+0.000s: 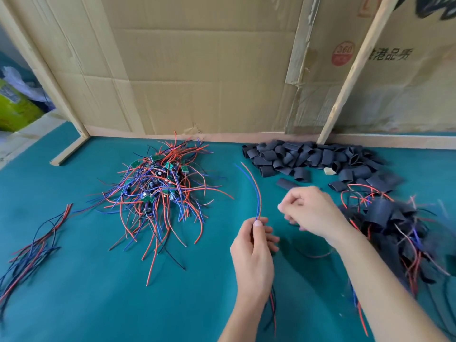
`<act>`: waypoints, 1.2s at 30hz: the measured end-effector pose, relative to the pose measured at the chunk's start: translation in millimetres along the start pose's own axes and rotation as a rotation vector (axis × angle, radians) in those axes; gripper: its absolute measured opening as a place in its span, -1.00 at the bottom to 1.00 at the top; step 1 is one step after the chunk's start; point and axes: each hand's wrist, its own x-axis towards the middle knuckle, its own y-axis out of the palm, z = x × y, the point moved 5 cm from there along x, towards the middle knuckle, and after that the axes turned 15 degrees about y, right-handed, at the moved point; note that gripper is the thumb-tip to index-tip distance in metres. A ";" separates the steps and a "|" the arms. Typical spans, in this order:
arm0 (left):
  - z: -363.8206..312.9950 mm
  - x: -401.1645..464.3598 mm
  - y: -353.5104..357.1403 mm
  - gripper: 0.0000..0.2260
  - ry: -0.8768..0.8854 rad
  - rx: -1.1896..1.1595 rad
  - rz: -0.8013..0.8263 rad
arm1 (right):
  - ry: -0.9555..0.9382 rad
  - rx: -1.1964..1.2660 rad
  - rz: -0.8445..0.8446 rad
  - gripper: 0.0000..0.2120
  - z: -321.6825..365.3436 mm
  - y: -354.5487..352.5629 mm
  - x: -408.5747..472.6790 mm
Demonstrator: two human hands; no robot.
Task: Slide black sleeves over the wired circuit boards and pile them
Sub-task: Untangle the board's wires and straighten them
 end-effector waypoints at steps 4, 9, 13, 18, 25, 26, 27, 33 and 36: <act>-5.1 -2.7 3.8 -0.73 0.002 0.016 0.050 | -0.017 -0.186 -0.312 -0.74 5.6 7.9 52.2; -6.6 -2.9 6.5 -0.78 0.007 0.009 0.082 | 0.051 -0.198 -0.361 -0.77 1.4 18.1 74.6; -6.9 -3.1 7.7 -0.74 0.011 0.008 0.083 | 0.033 -0.141 -0.338 -0.84 0.1 12.9 73.8; -9.7 -2.7 9.4 -0.64 0.028 0.027 0.101 | 0.035 -0.066 -0.243 -0.75 0.5 7.2 67.2; -7.9 -4.4 12.1 -0.68 0.013 0.046 0.154 | -0.022 0.370 -0.207 -0.73 -14.7 -3.6 34.1; -8.3 -5.1 13.2 -0.67 0.011 0.048 0.172 | -0.025 0.541 -0.193 -0.74 -20.6 -8.0 28.0; -8.5 -5.9 14.3 -0.67 0.013 0.060 0.192 | -0.024 0.714 -0.160 -0.75 -26.4 -11.7 23.5; -8.7 -10.3 21.9 -0.66 0.057 0.186 0.361 | -0.053 1.234 0.033 -0.86 -31.8 -35.8 15.9; -7.9 -12.2 26.0 -0.72 0.075 0.223 0.413 | -0.031 1.358 0.015 -0.92 -29.5 -40.5 17.0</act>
